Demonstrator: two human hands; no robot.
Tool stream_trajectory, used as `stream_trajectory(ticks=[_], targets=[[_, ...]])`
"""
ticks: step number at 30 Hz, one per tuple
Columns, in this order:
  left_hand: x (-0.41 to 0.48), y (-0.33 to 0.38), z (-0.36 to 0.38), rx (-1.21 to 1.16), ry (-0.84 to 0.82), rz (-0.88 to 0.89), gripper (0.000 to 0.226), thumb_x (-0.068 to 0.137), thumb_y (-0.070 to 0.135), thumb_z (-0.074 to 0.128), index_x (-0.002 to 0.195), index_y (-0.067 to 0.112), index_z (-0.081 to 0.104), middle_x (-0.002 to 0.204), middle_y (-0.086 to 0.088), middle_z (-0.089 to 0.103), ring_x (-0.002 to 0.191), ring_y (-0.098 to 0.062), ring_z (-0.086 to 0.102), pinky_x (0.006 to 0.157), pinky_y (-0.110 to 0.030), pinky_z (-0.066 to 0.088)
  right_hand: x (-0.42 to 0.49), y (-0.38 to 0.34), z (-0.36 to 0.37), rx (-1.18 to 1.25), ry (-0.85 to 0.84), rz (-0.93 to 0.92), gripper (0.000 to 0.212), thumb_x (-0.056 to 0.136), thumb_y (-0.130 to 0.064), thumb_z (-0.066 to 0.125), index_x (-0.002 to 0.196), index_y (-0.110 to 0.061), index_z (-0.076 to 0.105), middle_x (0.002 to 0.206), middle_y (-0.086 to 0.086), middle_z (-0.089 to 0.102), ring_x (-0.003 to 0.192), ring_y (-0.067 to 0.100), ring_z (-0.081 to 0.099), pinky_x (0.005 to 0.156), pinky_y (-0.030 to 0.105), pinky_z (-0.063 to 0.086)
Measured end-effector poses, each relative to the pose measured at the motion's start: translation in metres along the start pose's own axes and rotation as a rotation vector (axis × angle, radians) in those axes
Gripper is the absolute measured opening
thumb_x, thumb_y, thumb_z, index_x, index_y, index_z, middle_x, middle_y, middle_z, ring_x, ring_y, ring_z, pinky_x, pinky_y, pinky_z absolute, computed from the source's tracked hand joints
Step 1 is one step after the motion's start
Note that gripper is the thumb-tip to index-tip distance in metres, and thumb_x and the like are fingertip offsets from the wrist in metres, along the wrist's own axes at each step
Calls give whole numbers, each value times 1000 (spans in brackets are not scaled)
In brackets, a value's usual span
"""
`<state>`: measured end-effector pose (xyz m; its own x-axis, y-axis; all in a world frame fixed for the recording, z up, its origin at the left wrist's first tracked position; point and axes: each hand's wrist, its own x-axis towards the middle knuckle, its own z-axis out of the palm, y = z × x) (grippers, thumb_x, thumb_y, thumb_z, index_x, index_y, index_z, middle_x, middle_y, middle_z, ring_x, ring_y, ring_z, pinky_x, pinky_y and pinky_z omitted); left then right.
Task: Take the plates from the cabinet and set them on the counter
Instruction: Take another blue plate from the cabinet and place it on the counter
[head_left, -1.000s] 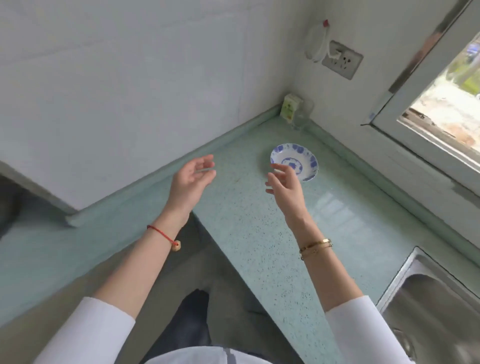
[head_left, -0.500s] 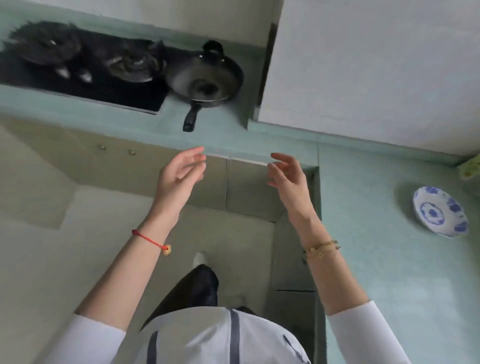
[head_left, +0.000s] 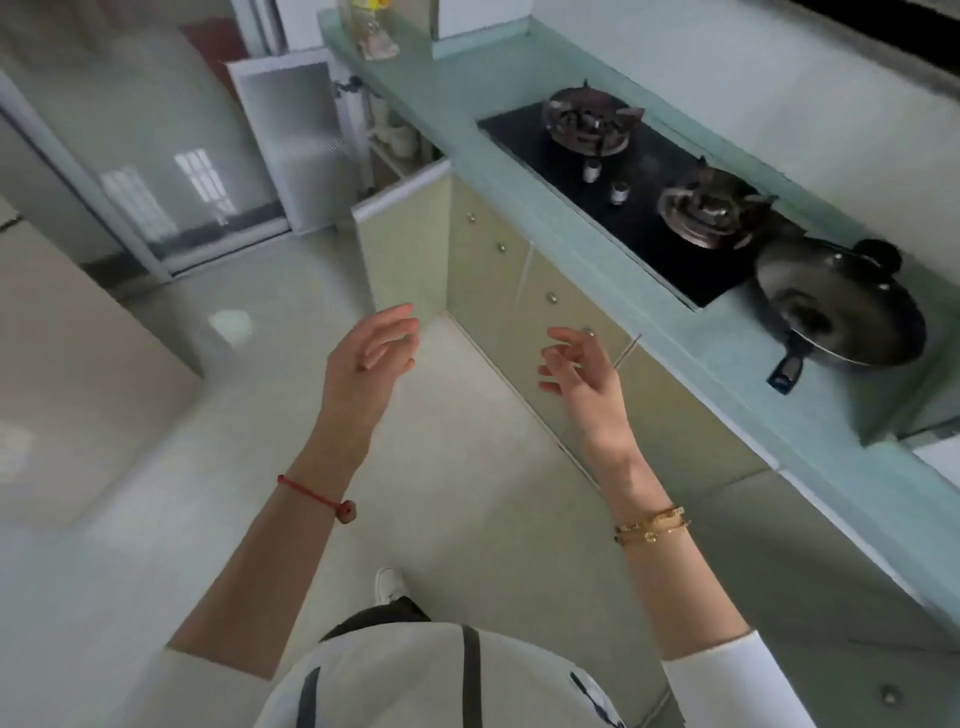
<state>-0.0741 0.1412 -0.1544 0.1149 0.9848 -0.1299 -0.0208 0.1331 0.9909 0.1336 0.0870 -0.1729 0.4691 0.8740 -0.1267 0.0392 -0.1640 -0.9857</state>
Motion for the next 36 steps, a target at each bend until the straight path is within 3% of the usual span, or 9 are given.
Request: stream_trajectory(ticks=[4,9,11,15,19,23,30,36], targets=[[43,14,-94,40,93,23,32,96,8,60,128,11,62,126,-10,66,119,-25,62,104,-38,51,35,-12,106,16,-118,-11,25,95,-9,55,118,-15,60,93,-4,57,95,22,62,79,27,55],[90,20,-184,46,184,16,33,96,12,60,129,17,62,126,-6,67,117,-22,63,105,-39,50,71,-27,210,-14,-214,-22,26,95,-9,56,119,-17,61,95,-3,58,93,25,62,83,33,56],[112,21,-212,23,228,16,34,96,12,61,129,17,63,125,-5,67,117,-20,64,104,-38,50,88,-33,246,-31,-260,-32,26,95,-8,55,119,-17,60,95,-3,58,90,21,60,84,35,55],[163,21,-257,-1,287,22,32,96,13,61,127,20,64,124,-3,68,115,-17,65,103,-36,51,127,-40,314,-48,-333,-40,25,95,-12,56,119,-19,60,97,-4,59,91,19,61,76,22,54],[230,21,-295,-4,319,31,32,96,12,60,127,20,63,123,-2,68,115,-18,65,103,-37,51,178,-45,382,-62,-399,-47,22,95,-14,54,115,-23,59,100,-6,59,94,19,61,79,25,53],[318,31,-331,0,334,43,33,96,11,60,128,19,63,120,-1,70,113,-15,66,104,-38,51,244,-57,457,-61,-408,-44,23,96,-14,54,118,-19,58,114,5,61,98,19,61,80,26,54],[464,66,-369,43,274,37,33,97,12,59,129,16,62,125,1,69,115,-14,65,108,-39,47,352,-91,558,-89,-375,-25,31,95,-15,56,125,-20,57,122,-1,62,108,17,61,98,40,53],[583,75,-384,38,187,-1,32,97,11,59,128,16,62,125,0,69,115,-15,65,106,-38,49,431,-100,605,-91,-269,12,31,97,-15,54,128,-18,56,125,-3,60,106,13,60,102,44,50]])
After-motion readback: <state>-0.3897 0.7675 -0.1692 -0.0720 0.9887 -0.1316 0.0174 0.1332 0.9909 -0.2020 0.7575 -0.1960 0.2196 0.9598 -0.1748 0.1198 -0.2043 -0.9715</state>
